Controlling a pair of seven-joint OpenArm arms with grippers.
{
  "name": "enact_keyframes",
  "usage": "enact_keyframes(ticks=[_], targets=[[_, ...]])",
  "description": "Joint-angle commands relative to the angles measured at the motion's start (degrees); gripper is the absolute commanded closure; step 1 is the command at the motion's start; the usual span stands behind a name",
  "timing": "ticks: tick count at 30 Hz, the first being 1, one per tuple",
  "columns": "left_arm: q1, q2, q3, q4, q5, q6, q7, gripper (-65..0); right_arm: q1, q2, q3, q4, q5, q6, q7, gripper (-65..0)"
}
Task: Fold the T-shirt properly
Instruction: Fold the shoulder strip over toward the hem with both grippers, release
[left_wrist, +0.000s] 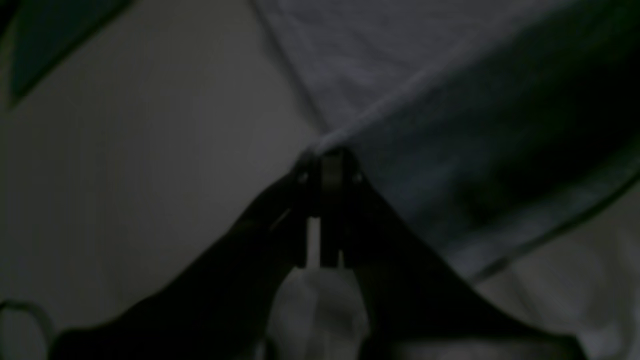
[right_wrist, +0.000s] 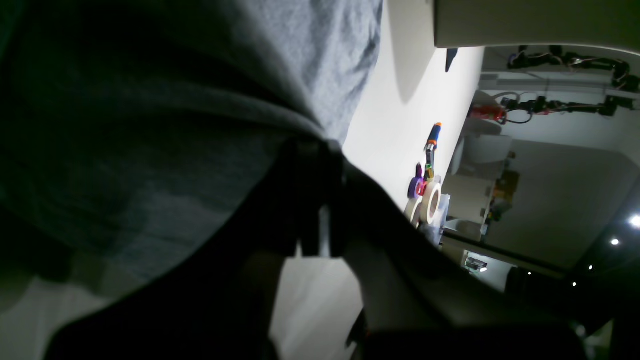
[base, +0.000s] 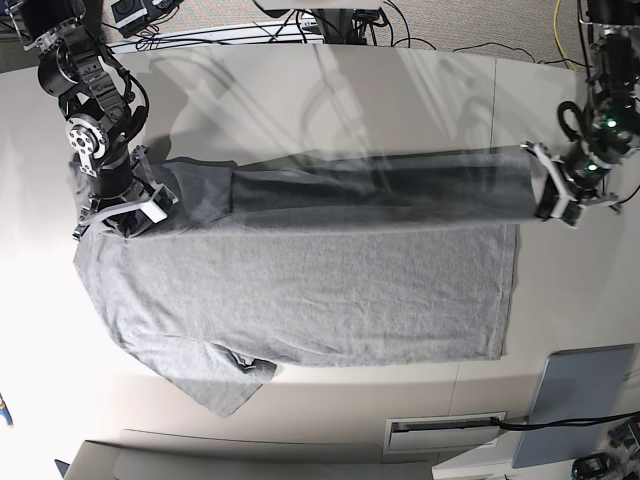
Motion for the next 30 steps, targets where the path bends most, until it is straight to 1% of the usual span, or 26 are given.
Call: enact_keyframes(ticks=[1,2,5,6,11,17,23,24,27,28,29,30], targets=[[-1.3,-1.1,1.0,0.5,1.1,0.9,-1.2,0.0,0.7,0.9,0.5,0.7,-0.7,-1.2,-0.3,0.0],[-1.8,-1.1,2.3,0.3,2.5,1.7,-1.2,0.0,0.7,0.9,0.5,0.7,-0.7,-1.2,-0.5,0.0],[-3.4,-1.1,4.3,-0.2,3.3,5.6,-0.3,0.0,0.7,0.9,0.5,0.7,-0.8,-1.2,-0.6,0.0],[-3.8,-1.1,4.3,-0.2,3.3,6.0,-0.2,0.0,0.7,0.9,0.5,0.7,-0.8,-1.2,-0.3,0.0],[-5.4,-1.1,4.3,-0.2,3.2,5.8,0.3,0.0,1.4,0.9,0.5,0.7,-0.6,-1.1,0.3,0.0],[-5.3,-1.1,4.3,-0.2,2.2,5.8,0.7,0.0,3.4,0.9,0.5,0.7,2.6,-1.1,0.2,0.0],[-5.3,-1.1,4.3,-0.2,2.2,5.8,0.7,0.0,3.4,0.9,0.5,0.7,2.7,-0.3,0.3,0.0],[-5.3,-1.1,4.3,-0.2,2.2,5.8,0.7,0.0,3.4,0.9,0.5,0.7,2.7,-0.3,0.5,-3.9],[-5.3,-1.1,4.3,-0.2,2.2,5.8,0.7,0.0,3.4,0.9,0.5,0.7,2.7,-0.3,0.5,-18.5],[-5.3,-1.1,4.3,-0.2,2.2,5.8,0.7,0.0,3.4,0.9,0.5,0.7,2.7,-0.3,0.5,-21.3],[-5.3,-1.1,4.3,-0.2,2.2,5.8,0.7,-2.6,3.4,0.9,0.5,0.7,2.7,-0.3,0.5,-22.1],[-5.3,-1.1,4.3,-0.2,2.2,5.8,0.8,-8.1,3.4,0.9,0.5,0.7,2.7,-0.4,0.3,-22.1]])
